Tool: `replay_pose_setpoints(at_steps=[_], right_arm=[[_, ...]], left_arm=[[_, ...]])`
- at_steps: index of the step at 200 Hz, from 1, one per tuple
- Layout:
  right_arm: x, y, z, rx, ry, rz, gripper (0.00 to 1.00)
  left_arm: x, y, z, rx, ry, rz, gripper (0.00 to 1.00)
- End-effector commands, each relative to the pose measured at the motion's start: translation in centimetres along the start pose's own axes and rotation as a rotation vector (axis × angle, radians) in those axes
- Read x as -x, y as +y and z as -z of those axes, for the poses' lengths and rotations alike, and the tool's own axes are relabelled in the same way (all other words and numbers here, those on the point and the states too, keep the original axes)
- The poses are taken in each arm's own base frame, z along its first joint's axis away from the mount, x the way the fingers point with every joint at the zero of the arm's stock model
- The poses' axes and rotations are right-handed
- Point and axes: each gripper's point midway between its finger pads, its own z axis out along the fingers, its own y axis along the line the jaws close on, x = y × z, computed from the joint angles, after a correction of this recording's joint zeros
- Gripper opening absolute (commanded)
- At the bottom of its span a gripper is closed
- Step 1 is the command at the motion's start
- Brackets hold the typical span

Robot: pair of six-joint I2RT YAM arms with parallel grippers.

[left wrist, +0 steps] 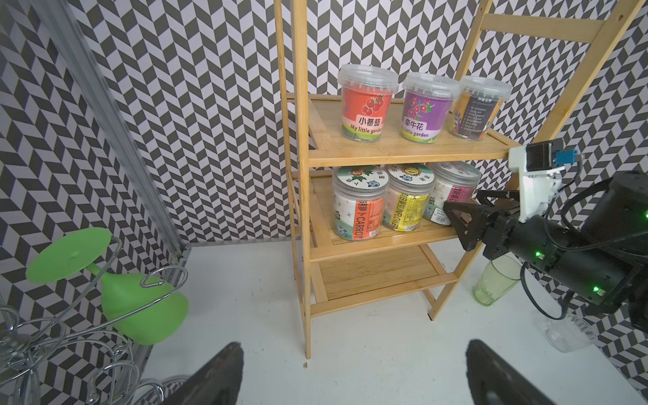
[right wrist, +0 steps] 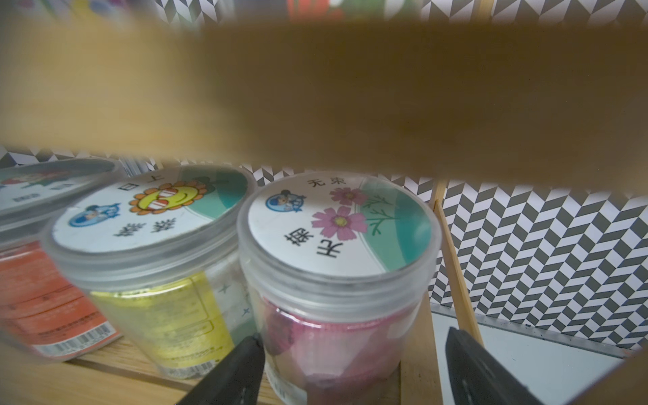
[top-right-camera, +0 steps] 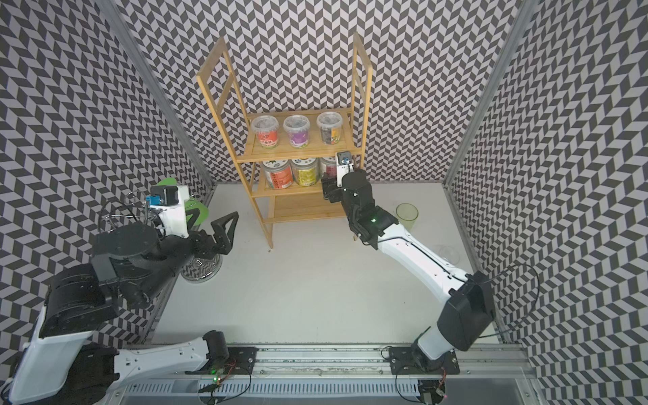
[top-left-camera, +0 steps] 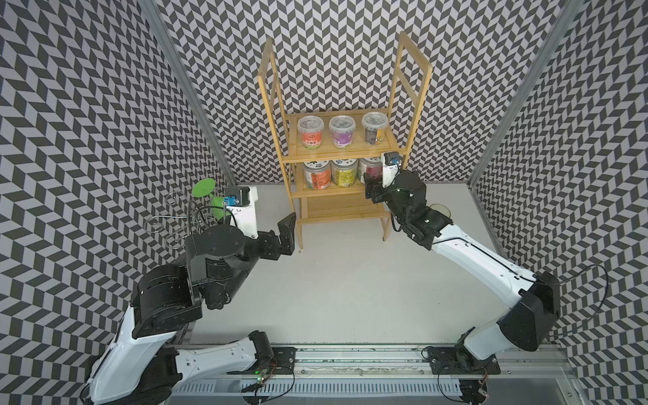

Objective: Place the seed container on the shelf
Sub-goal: Place the seed jar on the shelf.

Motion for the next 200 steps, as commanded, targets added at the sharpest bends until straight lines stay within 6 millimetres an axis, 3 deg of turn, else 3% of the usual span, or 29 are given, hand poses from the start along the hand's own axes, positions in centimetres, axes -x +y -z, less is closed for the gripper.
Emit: replay_pose_setpoints(at_steps=[1,65,99,134,168,200], right_arm=[[1.9,-1.5,0.9,-0.042,-0.050,-0.027,0.86],[2.3,-1.5,2.9,-0.009,-0.037,-0.015,0.90],[2.0,-0.7,5.1,0.043,-0.019,-0.006,0.90],[0.3,0.4,8.0,0.126,0.028,0.003,0.91],[-2.1,-1.1,10.9,0.110,0.084,-0.037,0.91],[-3.9,-3.2,12.2,0.024,0.148,-0.055,0.93]], left_arm=[[0.2,0.0,0.0,0.002,-0.006,0.003,1.00],[0.3,-0.1,0.1,-0.005,-0.004,0.007,1.00],[0.4,-0.1,0.0,0.000,-0.007,0.008,1.00],[0.7,0.4,-0.1,0.031,-0.017,0.019,0.99],[0.6,1.3,-0.5,0.110,-0.030,0.058,1.00],[-0.2,2.2,-1.9,0.218,-0.004,0.090,0.99]])
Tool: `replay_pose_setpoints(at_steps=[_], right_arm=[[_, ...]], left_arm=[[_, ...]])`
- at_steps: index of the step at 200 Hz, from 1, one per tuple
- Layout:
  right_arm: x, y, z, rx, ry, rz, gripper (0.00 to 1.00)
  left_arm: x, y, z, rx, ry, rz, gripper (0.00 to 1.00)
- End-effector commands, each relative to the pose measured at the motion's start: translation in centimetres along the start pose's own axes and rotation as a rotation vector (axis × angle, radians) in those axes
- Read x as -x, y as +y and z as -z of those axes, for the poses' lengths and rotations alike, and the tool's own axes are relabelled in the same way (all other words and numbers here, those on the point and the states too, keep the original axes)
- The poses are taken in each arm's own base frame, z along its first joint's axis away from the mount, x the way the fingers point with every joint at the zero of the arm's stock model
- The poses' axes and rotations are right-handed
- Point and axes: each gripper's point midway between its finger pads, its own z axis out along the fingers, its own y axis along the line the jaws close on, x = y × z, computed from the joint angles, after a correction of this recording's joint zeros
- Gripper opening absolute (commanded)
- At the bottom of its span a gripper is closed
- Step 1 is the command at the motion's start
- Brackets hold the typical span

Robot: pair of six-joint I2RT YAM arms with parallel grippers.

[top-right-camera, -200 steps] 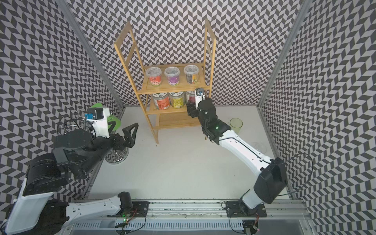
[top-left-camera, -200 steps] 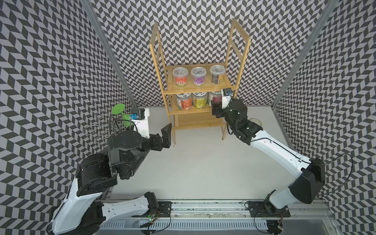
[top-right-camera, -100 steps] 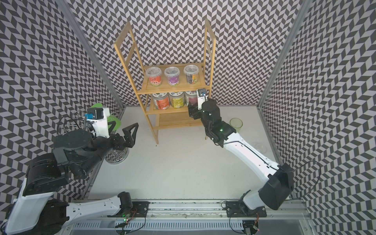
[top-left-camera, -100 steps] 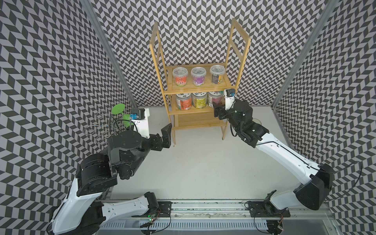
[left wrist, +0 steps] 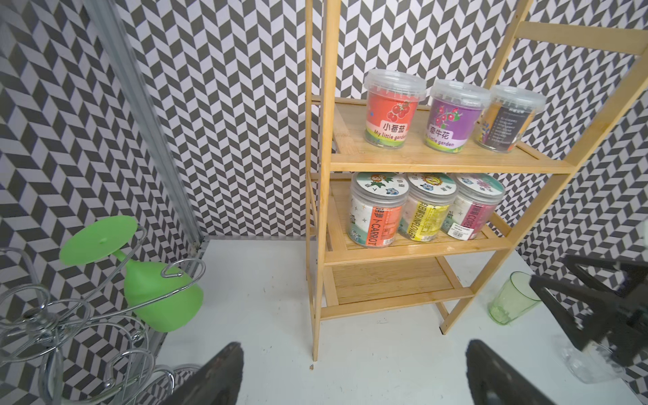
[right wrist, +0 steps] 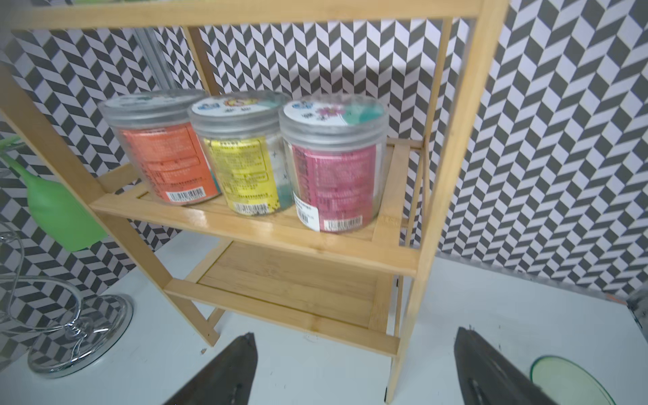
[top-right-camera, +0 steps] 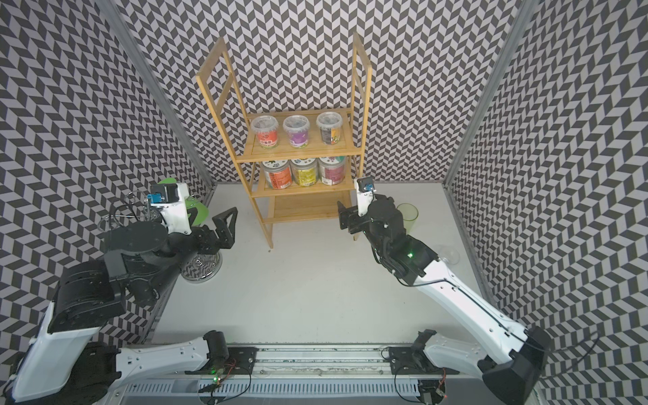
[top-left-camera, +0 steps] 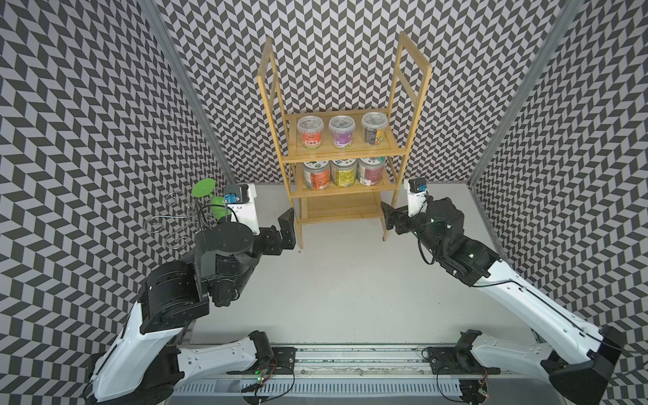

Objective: Place the seed container on the shelf
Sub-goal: Place the seed jar on the shelf, then reset both arms

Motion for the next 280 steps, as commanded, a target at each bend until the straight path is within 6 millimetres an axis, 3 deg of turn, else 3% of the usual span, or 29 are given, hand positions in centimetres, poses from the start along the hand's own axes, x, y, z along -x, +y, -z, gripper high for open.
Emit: replay_pose_setpoints(at_steps=[1,64,101,129,170,209,247,280], right_arm=[[-0.9,-1.5,1.1,-0.065,0.033,-0.047,0.93],[-2.6,-6.9,1.3,-0.264,0.087,-0.096,0.94],[-2.6,-11.1,1.7,-0.368,0.083,-0.103,0.94],[-3.3,-13.7,1.3,-0.408,0.076,-0.123,0.93],[-3.6,-16.6,0.5,-0.488,0.028,-0.112,0.93],[-2.9,-20.1,0.4,-0.637,-0.061,-0.090,0.95],[-3.9,-21.9,1.2,-0.708,-0.144,-0.128,0.94],[-5.9,-21.9,2.4,-0.707,-0.231,-0.177,0.92]], left_arm=[[-0.2,1.1,-1.1,0.110,0.006,0.040,1.00],[-2.0,5.0,-5.6,0.278,0.039,0.085,1.00],[-2.0,7.9,-5.9,0.357,-0.012,0.101,0.99],[-2.7,9.3,-7.4,0.389,0.019,0.111,0.98],[-4.7,11.5,-9.5,0.460,0.031,0.132,0.98],[-6.3,15.4,-10.7,0.601,-0.049,0.205,0.98],[-9.4,18.0,-12.6,0.658,-0.097,0.266,0.97],[-10.8,17.4,-14.6,0.601,-0.083,0.246,0.97]])
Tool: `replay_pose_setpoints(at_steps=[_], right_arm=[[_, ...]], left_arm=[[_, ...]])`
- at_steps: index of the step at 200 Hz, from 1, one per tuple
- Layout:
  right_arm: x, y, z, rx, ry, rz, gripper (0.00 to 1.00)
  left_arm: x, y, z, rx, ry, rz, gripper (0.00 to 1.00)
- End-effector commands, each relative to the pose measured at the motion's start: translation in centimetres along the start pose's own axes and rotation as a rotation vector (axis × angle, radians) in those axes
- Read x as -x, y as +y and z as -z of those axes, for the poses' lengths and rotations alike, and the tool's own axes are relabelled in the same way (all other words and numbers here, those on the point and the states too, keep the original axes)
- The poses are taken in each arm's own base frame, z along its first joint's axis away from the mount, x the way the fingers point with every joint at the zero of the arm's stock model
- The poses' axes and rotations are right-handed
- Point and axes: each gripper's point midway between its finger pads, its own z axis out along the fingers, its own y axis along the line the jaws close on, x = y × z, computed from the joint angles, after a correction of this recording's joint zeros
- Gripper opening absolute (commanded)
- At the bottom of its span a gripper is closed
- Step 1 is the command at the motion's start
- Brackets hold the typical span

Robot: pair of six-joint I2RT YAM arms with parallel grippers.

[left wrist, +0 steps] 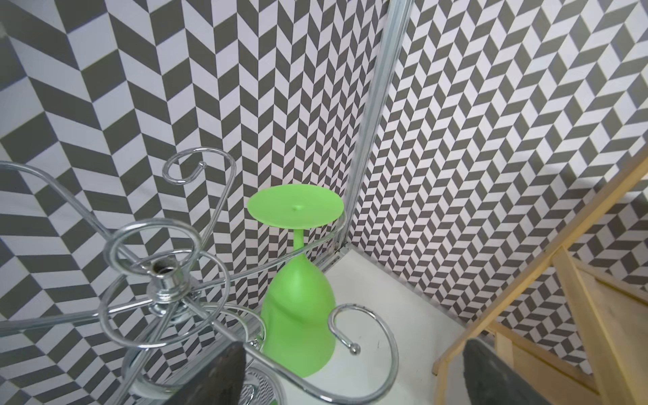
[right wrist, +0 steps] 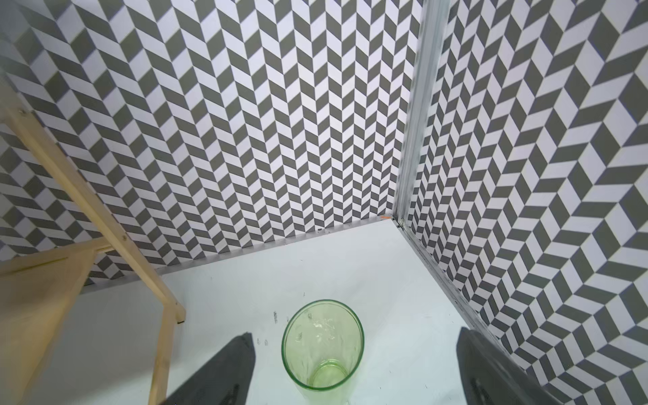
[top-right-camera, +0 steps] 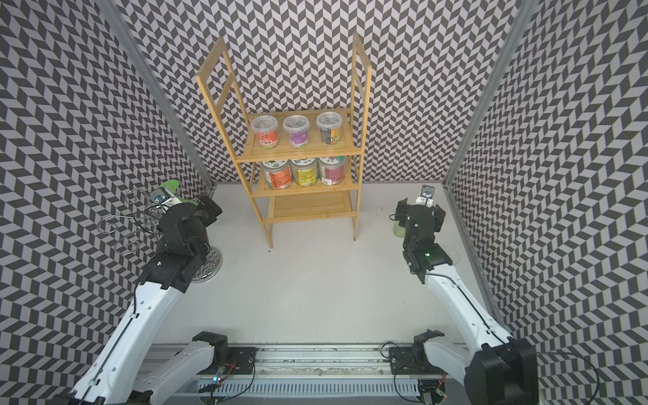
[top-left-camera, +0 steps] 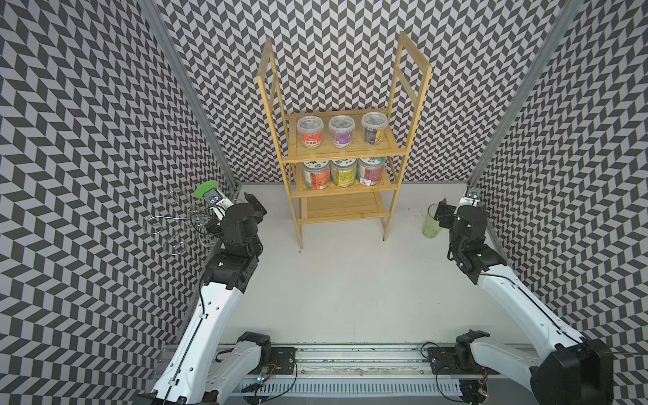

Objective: Place the seed container on the shelf
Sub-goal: Reset both arms

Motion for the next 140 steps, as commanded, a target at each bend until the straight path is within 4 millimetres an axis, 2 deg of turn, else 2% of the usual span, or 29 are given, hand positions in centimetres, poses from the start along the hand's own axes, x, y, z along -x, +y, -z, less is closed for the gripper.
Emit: replay_pose_setpoints(at_steps=[1,26,72,140], right_arm=[[1.9,-1.1,1.1,-0.011,-0.151,-0.119,0.92],[0.1,-1.9,1.5,-0.031,-0.155,-0.131,0.92],[-1.7,-2.9,2.4,-0.044,-0.156,-0.137,0.92],[-2.3,-3.2,2.6,-0.048,-0.144,-0.134,0.92]], left_arm=[[-5.9,0.2,-1.8,-0.005,0.131,-0.053,0.97],[-7.2,-0.6,-1.6,-0.050,0.169,-0.063,0.95],[-8.8,-1.1,0.9,-0.084,0.178,-0.097,0.94],[-9.0,-0.8,3.3,-0.109,0.217,-0.122,0.93]])
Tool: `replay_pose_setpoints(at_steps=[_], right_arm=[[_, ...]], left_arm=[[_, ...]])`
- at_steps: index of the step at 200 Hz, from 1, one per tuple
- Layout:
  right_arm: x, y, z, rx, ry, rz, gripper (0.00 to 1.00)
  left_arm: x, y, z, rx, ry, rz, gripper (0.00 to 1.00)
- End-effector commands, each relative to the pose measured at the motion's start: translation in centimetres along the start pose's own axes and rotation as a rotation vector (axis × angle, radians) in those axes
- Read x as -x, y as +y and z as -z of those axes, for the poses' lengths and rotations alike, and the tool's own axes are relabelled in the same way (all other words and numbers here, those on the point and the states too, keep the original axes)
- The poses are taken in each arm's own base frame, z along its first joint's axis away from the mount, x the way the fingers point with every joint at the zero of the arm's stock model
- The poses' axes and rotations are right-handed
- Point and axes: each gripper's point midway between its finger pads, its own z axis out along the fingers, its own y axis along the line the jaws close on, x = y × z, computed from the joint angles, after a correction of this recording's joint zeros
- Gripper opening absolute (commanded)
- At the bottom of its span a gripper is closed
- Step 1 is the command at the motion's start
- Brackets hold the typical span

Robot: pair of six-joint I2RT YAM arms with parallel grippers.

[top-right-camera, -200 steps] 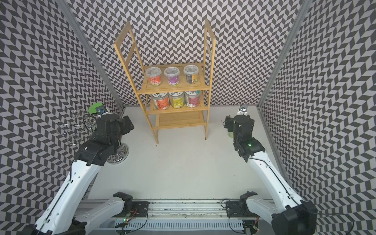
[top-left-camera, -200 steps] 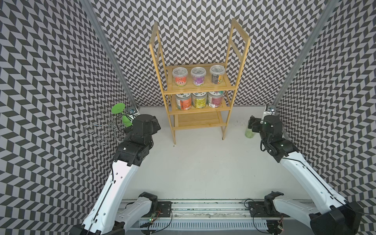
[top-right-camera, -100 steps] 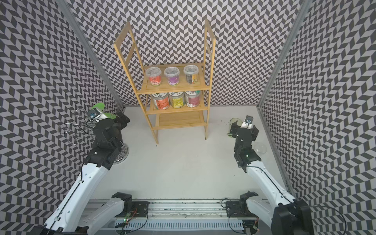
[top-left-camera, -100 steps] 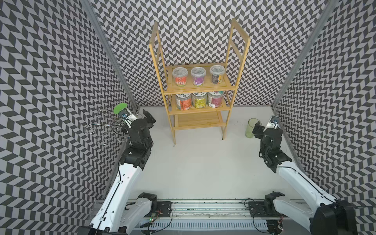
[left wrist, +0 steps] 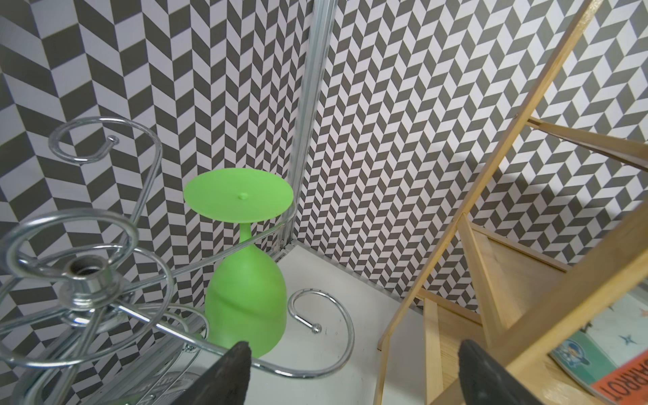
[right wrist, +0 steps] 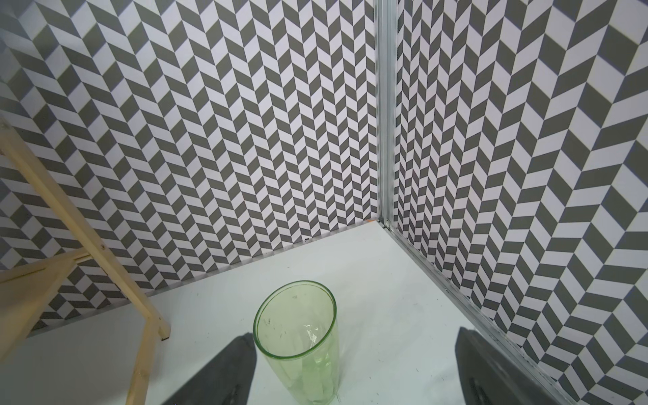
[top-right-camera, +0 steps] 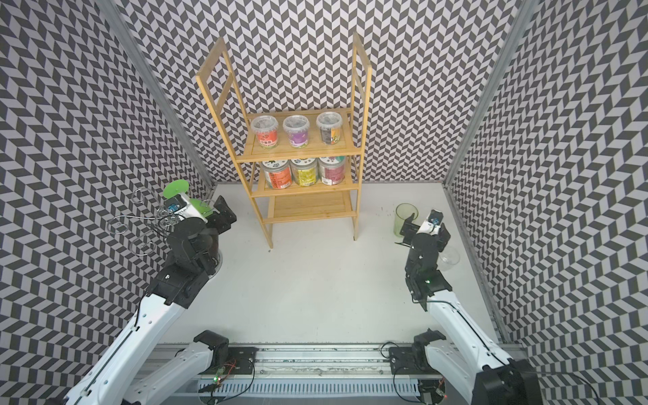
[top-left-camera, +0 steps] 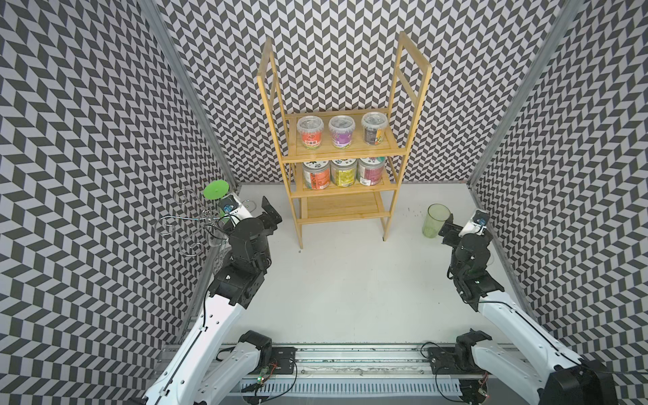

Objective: Place the seed container on the shelf
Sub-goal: Reset both arms

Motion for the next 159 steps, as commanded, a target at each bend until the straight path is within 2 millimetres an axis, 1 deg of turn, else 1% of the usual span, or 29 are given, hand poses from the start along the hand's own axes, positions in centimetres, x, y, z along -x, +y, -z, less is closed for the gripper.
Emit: replay_pose_setpoints(at_steps=[1,17,34,71,109,159], right_arm=[[0.9,-0.3,0.2,-0.007,-0.038,-0.042,0.92],[0.9,-0.2,0.2,0.001,-0.033,-0.040,0.92],[0.9,0.1,0.2,0.010,-0.031,-0.039,0.92],[1.5,0.6,-0.1,0.024,-0.037,-0.042,0.92],[2.1,0.8,-0.2,0.031,-0.045,-0.044,0.92],[2.7,0.8,-0.2,0.031,-0.060,-0.045,0.93]], left_arm=[[-6.6,2.9,0.2,0.100,0.205,-0.108,0.93],[-5.8,3.4,0.5,0.119,0.182,-0.110,0.93],[-4.3,3.6,0.8,0.140,0.147,-0.117,0.94],[-0.8,3.0,0.8,0.158,0.068,-0.137,0.95],[0.6,2.6,0.5,0.178,0.046,-0.180,0.96],[3.2,2.7,0.7,0.211,-0.020,-0.213,0.97]])
